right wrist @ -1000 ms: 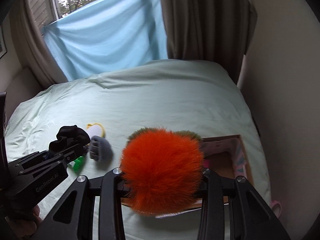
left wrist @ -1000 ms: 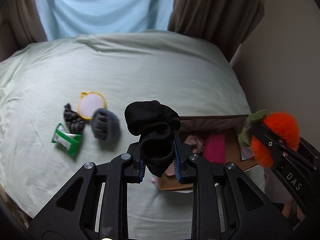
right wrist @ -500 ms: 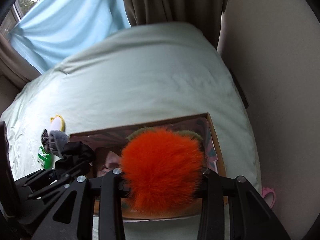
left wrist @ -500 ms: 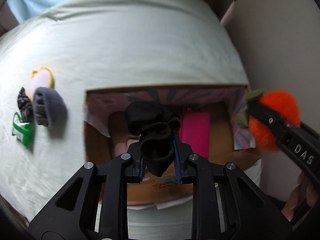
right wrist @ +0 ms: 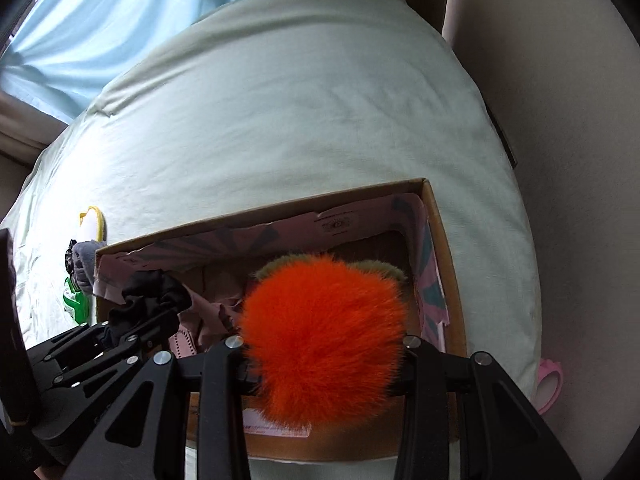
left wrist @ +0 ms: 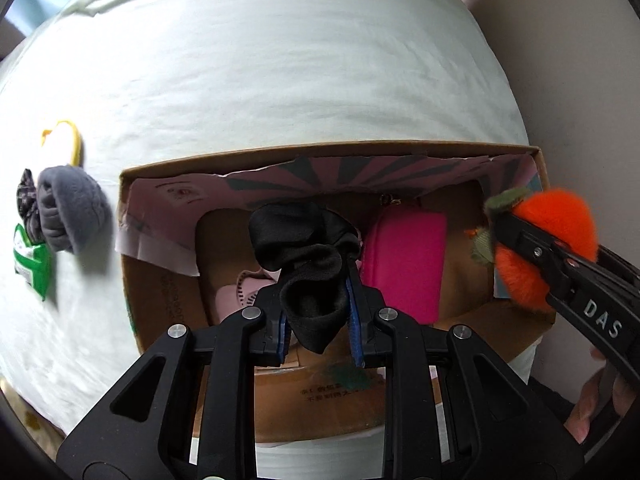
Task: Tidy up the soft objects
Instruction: 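Open both tools to drop sock and pompom into the box, then move both open tools back toward the remaining items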
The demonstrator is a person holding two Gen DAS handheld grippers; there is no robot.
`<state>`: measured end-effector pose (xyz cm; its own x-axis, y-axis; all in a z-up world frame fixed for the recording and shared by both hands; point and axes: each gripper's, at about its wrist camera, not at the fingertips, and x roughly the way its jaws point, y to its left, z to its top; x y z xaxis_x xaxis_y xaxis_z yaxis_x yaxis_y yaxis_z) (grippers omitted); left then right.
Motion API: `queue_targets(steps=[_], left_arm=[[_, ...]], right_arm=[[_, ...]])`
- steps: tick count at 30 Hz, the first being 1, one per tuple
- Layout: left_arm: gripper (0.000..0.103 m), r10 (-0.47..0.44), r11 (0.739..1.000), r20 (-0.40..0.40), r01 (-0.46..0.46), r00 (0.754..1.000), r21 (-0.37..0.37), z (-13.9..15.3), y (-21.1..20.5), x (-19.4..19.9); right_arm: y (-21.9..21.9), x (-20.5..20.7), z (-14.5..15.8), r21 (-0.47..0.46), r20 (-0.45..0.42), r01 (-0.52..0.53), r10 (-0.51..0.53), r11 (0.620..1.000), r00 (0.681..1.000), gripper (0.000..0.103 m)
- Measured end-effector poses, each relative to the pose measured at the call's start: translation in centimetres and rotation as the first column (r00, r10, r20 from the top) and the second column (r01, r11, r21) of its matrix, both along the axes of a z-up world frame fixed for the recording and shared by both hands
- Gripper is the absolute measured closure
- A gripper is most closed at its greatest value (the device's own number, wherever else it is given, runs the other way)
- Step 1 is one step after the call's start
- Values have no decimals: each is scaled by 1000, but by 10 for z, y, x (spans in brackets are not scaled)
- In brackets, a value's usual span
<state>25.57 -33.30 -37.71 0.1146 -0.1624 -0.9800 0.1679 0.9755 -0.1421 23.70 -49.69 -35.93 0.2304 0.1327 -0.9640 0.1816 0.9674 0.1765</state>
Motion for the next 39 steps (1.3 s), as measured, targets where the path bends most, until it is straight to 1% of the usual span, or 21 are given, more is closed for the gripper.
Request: queue_targets(steps=[1,2,3,4,6,7,10,13,17,21,26,30,36,39], left_arm=[[79,-9,1000,-10,9,1000,-2,0,-2,1],[72,-15,1000,-13,15,1000,2,1,-3,1],[29,-21,1000,-10,21,1000,23,4,-4,0],[2,-24,999,-6,24,1000,45,6,-5,0],[1,-39,998,38,37,999,43,14,-5,-6],[1,-57,997,43,55,997,48,17,-5,-8],[0,-81,994,35,78,996,71,17,-5,-11],[1,-78,995,37,75,996,58,20,-1,-13],[1,-80,996,54,78,995,49,33,3,-20],[1,-82,996,75,79,994,35,45,8,-28],[1,-73,997,117,72,990,10,73,22,-41],[1,-57,998,167,61,984,-19,105,43,-53],[1,-27,999,255,34,967,-23,152,81,-74],[0,9,1000,313,-1,950,-26,179,111,-90]], right_arm=[[-2,3,-3,17,-17,1,-1,1000,1000,65],[-5,6,-6,34,-30,8,-7,999,1000,60],[-6,8,-7,40,-35,14,-13,999,999,47],[-8,10,-8,33,-33,17,-16,999,999,26],[-9,9,-4,33,-11,21,-20,999,1000,0],[-11,9,-2,44,1,21,-21,999,1000,0],[-11,6,-6,69,-16,45,-44,997,999,0],[-11,1,-7,83,-26,71,-69,994,997,0],[-5,-7,5,77,9,70,-71,995,997,0],[4,-12,20,66,18,55,-56,996,998,0],[17,-25,55,56,77,50,-54,997,996,0],[30,-37,87,40,128,35,-39,999,991,0],[60,-61,142,17,231,-7,3,1000,973,0],[80,-69,167,27,278,-44,35,999,960,0]])
